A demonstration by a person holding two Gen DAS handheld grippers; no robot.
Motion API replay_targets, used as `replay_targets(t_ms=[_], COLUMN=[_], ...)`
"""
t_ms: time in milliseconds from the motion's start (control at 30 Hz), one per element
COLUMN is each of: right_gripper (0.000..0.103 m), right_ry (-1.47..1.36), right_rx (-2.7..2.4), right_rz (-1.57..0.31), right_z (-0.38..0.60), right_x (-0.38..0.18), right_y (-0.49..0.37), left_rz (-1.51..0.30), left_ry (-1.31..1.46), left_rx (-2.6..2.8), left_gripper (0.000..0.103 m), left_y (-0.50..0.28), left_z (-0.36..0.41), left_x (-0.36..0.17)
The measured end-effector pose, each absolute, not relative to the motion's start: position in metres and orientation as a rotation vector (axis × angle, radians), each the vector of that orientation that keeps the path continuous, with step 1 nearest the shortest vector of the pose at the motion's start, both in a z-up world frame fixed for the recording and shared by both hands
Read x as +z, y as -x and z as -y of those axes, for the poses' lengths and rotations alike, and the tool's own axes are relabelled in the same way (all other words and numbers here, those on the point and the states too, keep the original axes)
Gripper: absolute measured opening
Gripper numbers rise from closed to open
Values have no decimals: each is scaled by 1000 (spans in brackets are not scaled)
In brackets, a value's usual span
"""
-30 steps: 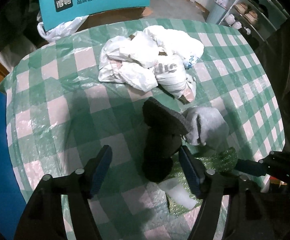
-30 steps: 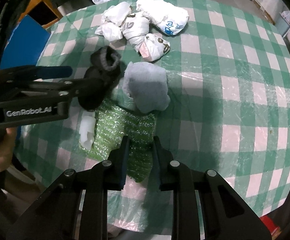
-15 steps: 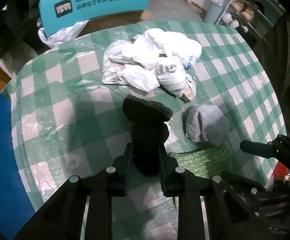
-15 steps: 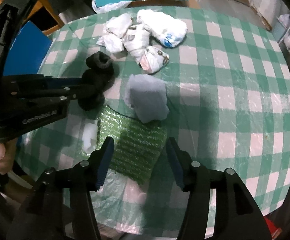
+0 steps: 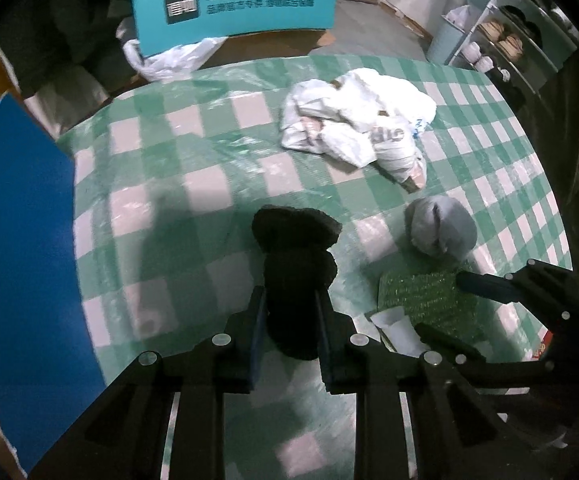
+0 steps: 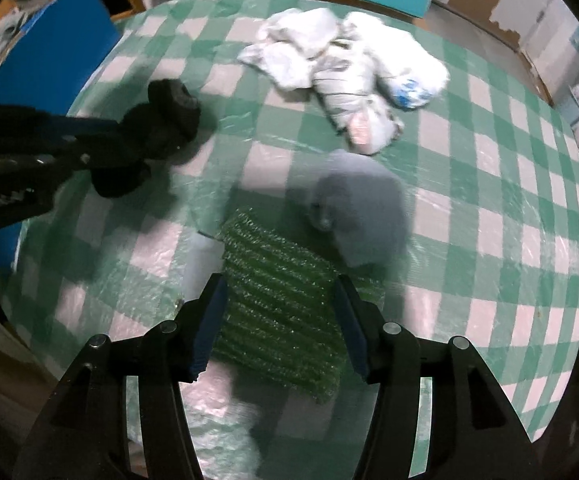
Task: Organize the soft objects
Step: 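Grasp the green mesh scrubber with the right tool and lift it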
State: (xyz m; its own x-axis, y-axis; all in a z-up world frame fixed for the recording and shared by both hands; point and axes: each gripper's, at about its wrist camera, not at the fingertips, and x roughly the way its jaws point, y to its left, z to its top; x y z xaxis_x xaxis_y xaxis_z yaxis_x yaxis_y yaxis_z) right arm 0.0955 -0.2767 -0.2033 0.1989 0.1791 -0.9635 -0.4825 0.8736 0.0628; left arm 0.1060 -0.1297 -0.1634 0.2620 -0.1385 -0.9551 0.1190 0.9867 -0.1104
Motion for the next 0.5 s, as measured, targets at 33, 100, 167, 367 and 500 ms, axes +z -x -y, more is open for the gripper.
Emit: replay_targets(t_ms=[33,100,167,367,500], right_gripper=[55,55,55,55,55], right_ry=[283,295,304,303,317], right_rx=[476,496,509,540,581], right_rz=[-1292,-1289,-1280,-1281,-1296], right_z=[273,265,258,244,229], right_x=[-203,-202,-200,-196,-198], right_y=[-95,-93,-92,-87,-83], left_rz=[-1296,-1298,-1293,-1298,-1295], left_ry=[27,47,50,77,79], left_rx=[-170,-165,-160,-145,-147], left_gripper=[23,23,23,23,23], left_y=[-104,-101,-98,-91,-87], left_z=[126,117,112,98,94], left_x=[-162,-160,-157,-156,-155])
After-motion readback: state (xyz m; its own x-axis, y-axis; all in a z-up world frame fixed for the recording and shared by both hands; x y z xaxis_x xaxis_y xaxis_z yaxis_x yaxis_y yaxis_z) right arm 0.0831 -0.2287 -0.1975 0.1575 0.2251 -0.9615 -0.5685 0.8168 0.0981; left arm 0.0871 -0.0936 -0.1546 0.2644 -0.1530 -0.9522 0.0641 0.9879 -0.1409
